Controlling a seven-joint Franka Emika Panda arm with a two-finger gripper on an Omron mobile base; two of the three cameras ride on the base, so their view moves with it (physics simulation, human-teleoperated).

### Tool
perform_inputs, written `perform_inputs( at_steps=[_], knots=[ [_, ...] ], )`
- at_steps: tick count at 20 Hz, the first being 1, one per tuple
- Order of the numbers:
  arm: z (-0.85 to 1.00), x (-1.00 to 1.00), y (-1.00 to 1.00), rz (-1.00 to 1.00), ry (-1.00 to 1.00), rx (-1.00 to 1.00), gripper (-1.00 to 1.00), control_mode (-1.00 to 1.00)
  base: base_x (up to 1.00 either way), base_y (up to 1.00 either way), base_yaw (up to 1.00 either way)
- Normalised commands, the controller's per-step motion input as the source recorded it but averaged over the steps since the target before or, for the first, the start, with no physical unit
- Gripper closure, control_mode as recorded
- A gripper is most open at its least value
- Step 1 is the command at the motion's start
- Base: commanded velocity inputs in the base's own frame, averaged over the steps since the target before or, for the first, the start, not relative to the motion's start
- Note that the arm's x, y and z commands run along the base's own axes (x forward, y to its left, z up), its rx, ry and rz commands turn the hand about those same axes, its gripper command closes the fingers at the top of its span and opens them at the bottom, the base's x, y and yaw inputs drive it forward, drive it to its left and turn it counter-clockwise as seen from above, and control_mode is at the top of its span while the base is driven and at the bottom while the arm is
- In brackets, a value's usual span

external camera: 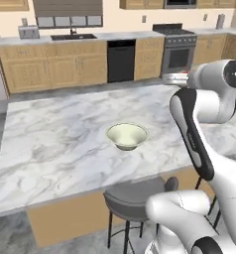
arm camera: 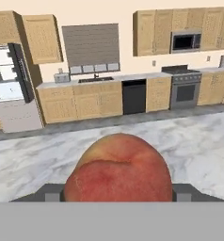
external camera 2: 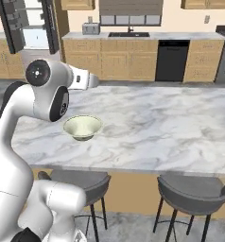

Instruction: Retrieve the peach and tangerine from the fridge and place them into the bowl on the dining table.

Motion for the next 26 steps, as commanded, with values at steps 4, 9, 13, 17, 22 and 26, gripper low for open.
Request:
perform_inputs(
  at_steps=[4, 9, 13, 17, 22, 26],
  knots=[
    [0.0, 0.0, 0.0, 0.0, 0.0, 0.0, 1.0, 1.0, 0.95, -0.19, 0.56],
    [0.0, 0.0, 0.0, 0.0, 0.0, 0.0, 1.0, 1.0, 0.88, -0.1, 0.5],
    [-0.23, 0.99, -0.14, 0.45, 0.33, 0.1, 1.0, -1.0, 0.0, 0.0, 0.0],
    [-0.44, 0.85, -0.26, 0.23, 0.15, 0.02, 1.0, -1.0, 0.0, 0.0, 0.0],
    [-0.53, 0.68, -0.1, 0.02, 0.15, 0.0, 1.0, -1.0, 0.0, 0.0, 0.0],
    [-0.44, 0.51, 0.0, 0.0, 0.15, -0.04, 1.0, -1.0, 0.0, 0.0, 0.0]
  ],
)
